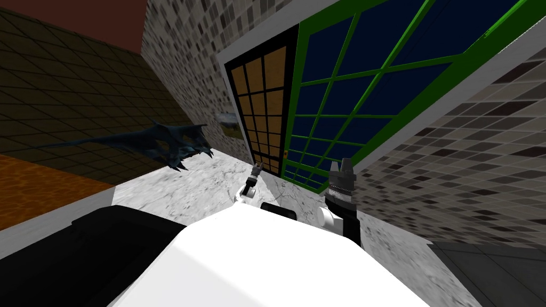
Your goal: Pull the door open
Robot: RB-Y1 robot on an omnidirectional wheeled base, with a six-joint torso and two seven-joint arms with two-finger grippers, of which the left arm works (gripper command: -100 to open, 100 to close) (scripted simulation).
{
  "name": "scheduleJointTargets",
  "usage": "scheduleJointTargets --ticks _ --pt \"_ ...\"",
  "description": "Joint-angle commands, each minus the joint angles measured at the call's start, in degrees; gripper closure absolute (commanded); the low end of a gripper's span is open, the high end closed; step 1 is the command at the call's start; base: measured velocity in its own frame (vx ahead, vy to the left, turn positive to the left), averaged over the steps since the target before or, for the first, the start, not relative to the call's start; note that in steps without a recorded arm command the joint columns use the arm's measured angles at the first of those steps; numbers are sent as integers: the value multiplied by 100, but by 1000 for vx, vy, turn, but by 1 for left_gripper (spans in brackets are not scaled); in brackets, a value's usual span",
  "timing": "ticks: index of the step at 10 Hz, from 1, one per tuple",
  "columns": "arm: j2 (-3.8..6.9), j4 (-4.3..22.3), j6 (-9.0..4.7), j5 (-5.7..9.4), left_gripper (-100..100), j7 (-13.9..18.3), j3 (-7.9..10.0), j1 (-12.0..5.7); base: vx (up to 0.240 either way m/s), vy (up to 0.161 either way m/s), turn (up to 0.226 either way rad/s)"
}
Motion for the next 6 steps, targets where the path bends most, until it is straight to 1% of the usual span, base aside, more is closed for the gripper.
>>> scheduleJointTargets --ticks 1,6 --pt "13 286 -76 -11 -100 -250 1 -107 98 -34 -49" --pt "19 1201 -314 -52 -100 -971 -6 -412 112 -39 -48"
